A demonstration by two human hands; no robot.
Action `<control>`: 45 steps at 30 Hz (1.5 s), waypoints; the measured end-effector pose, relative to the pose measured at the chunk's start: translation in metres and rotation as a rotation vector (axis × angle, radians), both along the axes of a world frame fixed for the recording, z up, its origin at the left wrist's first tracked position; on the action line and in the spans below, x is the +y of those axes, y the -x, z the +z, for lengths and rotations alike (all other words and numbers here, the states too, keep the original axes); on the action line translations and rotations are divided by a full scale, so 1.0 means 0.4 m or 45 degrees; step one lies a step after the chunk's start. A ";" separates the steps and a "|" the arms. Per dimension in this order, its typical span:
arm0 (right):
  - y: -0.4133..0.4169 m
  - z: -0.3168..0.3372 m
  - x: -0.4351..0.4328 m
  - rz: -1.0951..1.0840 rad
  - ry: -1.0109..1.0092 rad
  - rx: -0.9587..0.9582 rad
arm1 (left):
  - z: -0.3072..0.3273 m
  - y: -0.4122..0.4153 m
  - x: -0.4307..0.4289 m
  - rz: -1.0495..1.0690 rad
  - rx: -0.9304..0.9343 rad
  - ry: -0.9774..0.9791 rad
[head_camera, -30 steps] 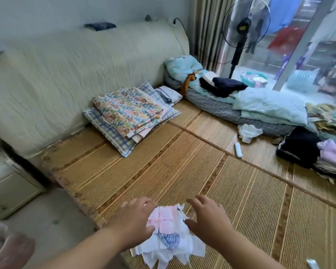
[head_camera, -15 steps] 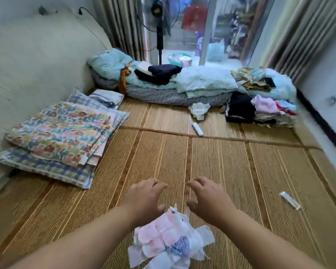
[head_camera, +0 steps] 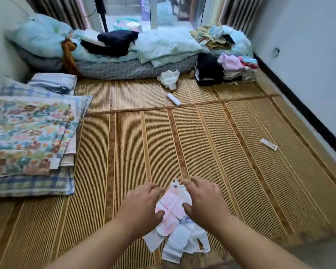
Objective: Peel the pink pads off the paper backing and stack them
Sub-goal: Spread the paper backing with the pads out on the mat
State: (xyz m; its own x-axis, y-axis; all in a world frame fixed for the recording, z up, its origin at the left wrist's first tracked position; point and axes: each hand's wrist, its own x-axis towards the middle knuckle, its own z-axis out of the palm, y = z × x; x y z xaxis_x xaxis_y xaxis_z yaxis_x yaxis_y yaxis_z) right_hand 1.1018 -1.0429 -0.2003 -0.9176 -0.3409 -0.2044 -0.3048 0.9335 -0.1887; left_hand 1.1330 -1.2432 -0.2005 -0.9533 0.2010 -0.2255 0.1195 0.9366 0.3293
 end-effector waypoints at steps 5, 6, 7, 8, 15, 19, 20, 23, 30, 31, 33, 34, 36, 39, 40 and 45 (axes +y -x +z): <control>0.073 -0.199 -0.006 0.028 0.045 0.042 | -0.190 0.082 0.050 0.058 0.054 -0.056; 0.087 -0.253 -0.004 0.027 0.055 0.051 | -0.245 0.095 0.061 0.069 0.071 -0.057; 0.101 -0.308 0.000 0.031 0.062 0.066 | -0.303 0.106 0.072 0.078 0.086 -0.058; 0.115 -0.362 0.004 0.048 0.063 0.084 | -0.361 0.115 0.082 0.080 0.102 -0.060; 0.182 -0.673 0.042 0.176 0.086 0.305 | -0.696 0.158 0.112 0.106 0.280 -0.059; 0.209 -0.793 0.053 0.202 0.209 0.432 | -0.810 0.180 0.113 0.129 0.453 -0.084; 0.215 -0.808 0.052 0.207 0.240 0.453 | -0.824 0.186 0.115 0.141 0.486 -0.079; 0.209 -0.848 0.045 0.224 0.248 0.517 | -0.854 0.193 0.130 0.131 0.557 -0.082; 0.138 -0.801 0.046 0.189 0.131 0.541 | -0.831 0.121 0.135 0.118 0.568 -0.017; 0.119 -0.779 0.051 0.189 0.107 0.539 | -0.813 0.095 0.134 0.124 0.574 -0.010; 0.071 -0.737 0.063 0.206 0.071 0.554 | -0.775 0.037 0.132 0.121 0.590 0.041; 0.040 -0.717 0.070 0.222 0.050 0.566 | -0.755 0.001 0.134 0.115 0.600 0.065; -0.023 -0.684 0.088 0.240 0.010 0.584 | -0.721 -0.068 0.139 0.103 0.629 0.097; -0.135 -0.641 0.122 0.260 -0.008 0.608 | -0.663 -0.189 0.155 0.106 0.671 0.116; -0.168 -0.633 0.132 0.265 -0.006 0.609 | -0.652 -0.225 0.161 0.109 0.673 0.123; -0.347 -0.614 0.190 0.273 0.020 0.662 | -0.635 -0.431 0.192 0.133 0.692 0.168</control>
